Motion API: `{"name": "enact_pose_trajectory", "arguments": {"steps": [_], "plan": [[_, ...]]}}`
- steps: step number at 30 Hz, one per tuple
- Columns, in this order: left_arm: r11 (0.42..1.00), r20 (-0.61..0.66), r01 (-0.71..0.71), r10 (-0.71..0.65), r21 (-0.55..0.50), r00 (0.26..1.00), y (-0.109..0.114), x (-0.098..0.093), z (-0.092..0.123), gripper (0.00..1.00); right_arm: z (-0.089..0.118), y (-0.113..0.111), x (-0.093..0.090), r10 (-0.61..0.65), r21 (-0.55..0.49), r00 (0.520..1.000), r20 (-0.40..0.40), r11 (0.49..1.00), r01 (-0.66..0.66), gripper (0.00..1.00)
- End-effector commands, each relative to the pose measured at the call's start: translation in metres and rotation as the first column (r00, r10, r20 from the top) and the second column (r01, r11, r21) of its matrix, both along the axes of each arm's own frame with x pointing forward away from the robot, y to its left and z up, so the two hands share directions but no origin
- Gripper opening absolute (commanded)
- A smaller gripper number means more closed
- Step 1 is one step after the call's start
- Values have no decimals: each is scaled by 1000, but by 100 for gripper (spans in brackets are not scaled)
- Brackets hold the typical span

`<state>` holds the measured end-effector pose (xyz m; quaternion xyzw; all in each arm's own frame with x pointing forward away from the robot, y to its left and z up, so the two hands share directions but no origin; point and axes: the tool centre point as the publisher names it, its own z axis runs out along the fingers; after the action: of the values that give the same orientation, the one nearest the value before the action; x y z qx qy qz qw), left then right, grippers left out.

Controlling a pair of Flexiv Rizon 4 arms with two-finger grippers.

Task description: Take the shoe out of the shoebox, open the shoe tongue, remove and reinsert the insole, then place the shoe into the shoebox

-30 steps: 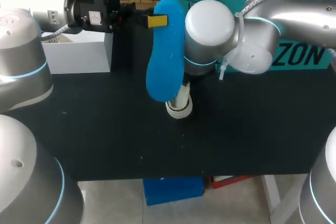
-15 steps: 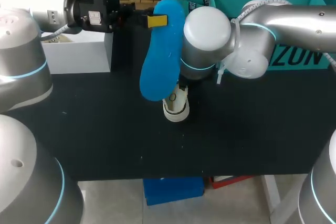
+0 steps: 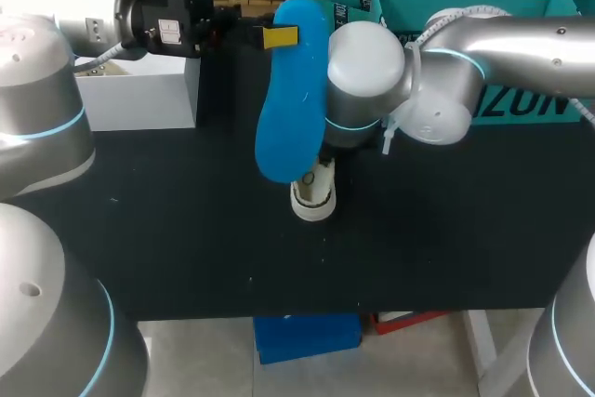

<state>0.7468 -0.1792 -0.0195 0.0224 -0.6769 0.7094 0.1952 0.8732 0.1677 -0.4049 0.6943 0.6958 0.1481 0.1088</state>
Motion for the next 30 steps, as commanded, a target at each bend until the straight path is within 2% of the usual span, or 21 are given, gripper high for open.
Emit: {"name": "enact_pose_trajectory", "arguments": {"steps": [1, 11, 17, 26, 30], "plan": [[1000, 1, -4, 4, 0, 1000, -3, 0, -1, 0, 1, -3, -1, 0, 9, 1000, 5, 1000, 0, 100], [1000, 1, -4, 4, 0, 1000, -3, 0, -1, 0, 23, -38, -10, -19, 58, 999, 47, 998, 16, 100], [1000, 1, -4, 4, 0, 1000, -3, 0, -1, 0, 35, -59, -17, -33, 127, 997, 71, 992, 23, 100], [1000, 1, -4, 4, 0, 1000, -3, 0, -1, 0, 58, -78, -24, -4, 297, 994, 112, 955, -30, 100], [1000, 1, -4, 4, 0, 1000, -3, 0, -1, 0, 67, -82, -26, 21, 396, 993, 115, 916, -65, 100]]}}
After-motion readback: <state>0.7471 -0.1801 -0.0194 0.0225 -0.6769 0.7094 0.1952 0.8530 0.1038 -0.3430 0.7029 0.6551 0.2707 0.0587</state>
